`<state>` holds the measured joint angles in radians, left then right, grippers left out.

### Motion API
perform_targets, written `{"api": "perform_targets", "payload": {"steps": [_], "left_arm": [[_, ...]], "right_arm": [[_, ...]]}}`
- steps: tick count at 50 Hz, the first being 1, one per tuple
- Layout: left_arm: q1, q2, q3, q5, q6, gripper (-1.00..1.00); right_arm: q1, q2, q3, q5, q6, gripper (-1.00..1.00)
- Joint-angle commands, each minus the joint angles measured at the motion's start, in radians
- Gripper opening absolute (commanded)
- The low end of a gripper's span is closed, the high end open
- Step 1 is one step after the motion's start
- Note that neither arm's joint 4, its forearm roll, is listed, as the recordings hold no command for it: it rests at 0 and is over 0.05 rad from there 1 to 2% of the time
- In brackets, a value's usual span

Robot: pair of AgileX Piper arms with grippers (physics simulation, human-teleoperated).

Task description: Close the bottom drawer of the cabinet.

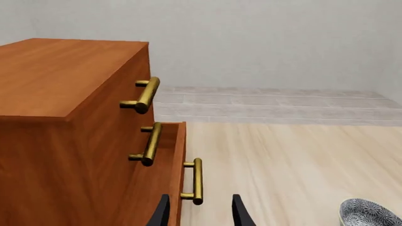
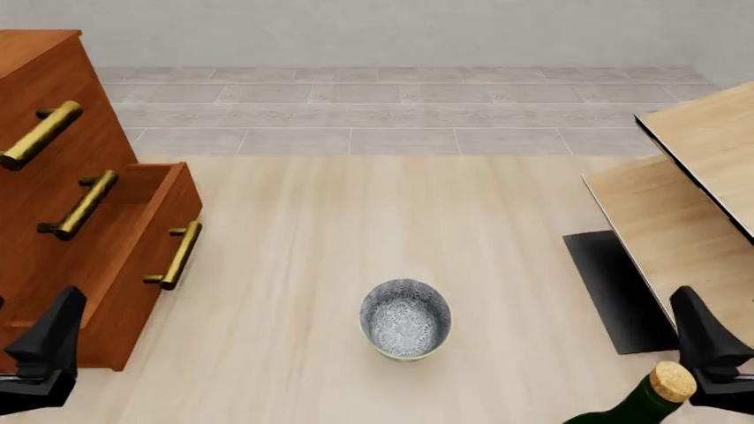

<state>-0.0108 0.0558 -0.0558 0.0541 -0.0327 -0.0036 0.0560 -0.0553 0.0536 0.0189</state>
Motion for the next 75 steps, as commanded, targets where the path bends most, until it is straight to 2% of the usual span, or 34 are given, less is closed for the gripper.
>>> {"api": "perform_targets", "payload": {"steps": [1, 33, 54, 75], "left_arm": [[0.008, -0.053, 0.046, -0.049, 0.021, 1.0], [-0.043, -0.036, 0.027, -0.066, 0.021, 1.0], [-0.18, 0.128, -0.006, -0.202, 0.016, 1.0], [-0.374, 0.321, -0.082, -0.328, -0.026, 1.0]], "right_arm": [[0.012, -0.052, 0.053, -0.053, -0.018, 1.0], [0.02, -0.043, 0.051, -0.056, -0.017, 1.0], [0.016, -0.047, 0.051, -0.054, -0.013, 1.0], [0.006, -0.052, 0.048, -0.05, -0.002, 1.0]]}}
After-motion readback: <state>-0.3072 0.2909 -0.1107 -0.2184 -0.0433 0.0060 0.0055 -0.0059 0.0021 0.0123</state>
